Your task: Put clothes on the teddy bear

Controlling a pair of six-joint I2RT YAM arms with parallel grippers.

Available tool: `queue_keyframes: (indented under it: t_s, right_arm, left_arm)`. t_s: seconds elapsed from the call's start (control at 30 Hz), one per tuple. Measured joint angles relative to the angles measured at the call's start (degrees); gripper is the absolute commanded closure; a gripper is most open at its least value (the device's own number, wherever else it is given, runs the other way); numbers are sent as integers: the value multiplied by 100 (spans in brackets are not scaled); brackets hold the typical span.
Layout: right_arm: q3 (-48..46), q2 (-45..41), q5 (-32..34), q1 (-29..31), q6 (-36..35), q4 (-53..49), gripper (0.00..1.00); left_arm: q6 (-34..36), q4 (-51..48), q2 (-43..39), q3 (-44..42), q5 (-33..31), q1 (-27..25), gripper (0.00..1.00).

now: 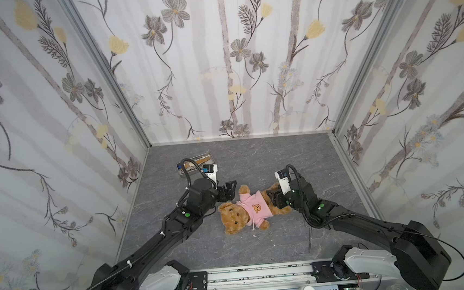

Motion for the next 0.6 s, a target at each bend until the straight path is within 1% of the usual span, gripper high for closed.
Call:
queue_keyframes:
  t_s: [0.1,0.2,0.27,0.33,0.43,0.53,0.6]
  right_arm:
    - [42,-330,-33,2,-61,-302,36]
    - [48,-647,-175,70,-66,-503,36]
    - [42,-772,-269,177,-63,-634,37]
    - [-26,-863,-326,358,-39,-699,39]
    - [-243,-852,-413,562,101,-682,41]
    - [-520,-656,-466,579,273,-610,43]
    - [-664,-457,-490,531,352,-490,46]
  left_arm:
    - [-505,-297,-909,-688,-74,-511,13]
    - [-968,-553,-1318,-1121,-177,-1001,11]
    - [-1180,-619,-1294,-1259,-249,-1263,11]
    - [-1355,-699,-1137,-1325,-317,-1419,10]
    - [-1495,-734,-848,-1342,-420,-1567,8]
    - [-1517,-713,-557,-1342,-483,-1639,7]
    - [-1497,-680,-372,-1338,-654,-1639,7]
